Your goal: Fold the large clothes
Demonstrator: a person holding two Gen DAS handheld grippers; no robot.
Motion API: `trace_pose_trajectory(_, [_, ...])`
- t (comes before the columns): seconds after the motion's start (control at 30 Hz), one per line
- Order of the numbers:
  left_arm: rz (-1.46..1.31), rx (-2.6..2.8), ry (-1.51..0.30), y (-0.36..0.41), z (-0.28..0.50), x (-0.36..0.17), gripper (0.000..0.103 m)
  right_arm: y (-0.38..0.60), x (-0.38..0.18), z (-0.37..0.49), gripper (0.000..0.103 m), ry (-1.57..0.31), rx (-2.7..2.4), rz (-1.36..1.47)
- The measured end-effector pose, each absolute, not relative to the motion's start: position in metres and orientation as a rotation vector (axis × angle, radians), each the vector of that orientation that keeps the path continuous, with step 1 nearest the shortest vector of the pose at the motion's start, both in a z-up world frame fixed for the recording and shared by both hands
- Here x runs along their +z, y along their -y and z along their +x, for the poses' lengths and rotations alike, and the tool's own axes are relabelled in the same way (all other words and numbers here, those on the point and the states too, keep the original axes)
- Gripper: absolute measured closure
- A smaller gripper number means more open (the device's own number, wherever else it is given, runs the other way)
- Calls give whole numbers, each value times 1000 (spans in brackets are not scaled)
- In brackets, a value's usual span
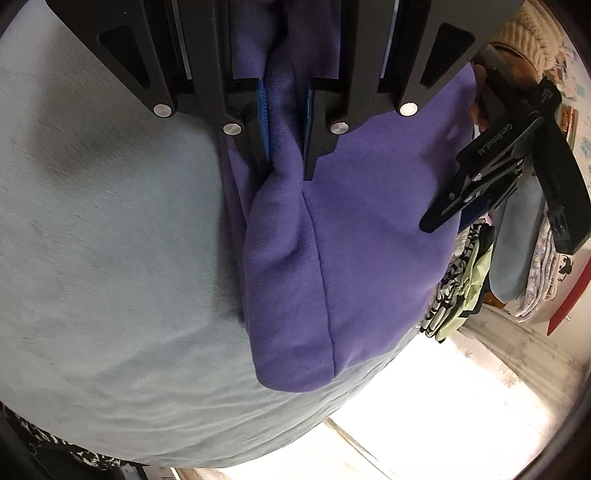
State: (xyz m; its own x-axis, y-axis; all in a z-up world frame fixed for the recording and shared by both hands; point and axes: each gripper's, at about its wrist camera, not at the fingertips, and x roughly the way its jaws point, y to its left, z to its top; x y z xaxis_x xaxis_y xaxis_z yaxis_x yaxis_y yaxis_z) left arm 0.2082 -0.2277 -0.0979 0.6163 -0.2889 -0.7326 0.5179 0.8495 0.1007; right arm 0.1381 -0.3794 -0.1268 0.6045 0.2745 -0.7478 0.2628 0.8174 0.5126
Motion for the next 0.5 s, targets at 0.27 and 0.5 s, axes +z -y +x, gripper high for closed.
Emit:
trace_pose_trajectory(0.27, [238, -534, -839, 209, 220, -86, 33, 393, -106, 135, 72, -996, 14, 673])
trace_pose_trajectory(0.5, [106, -565, -904, 184, 240, -55, 34, 415, -41, 164, 26, -884, -24, 653])
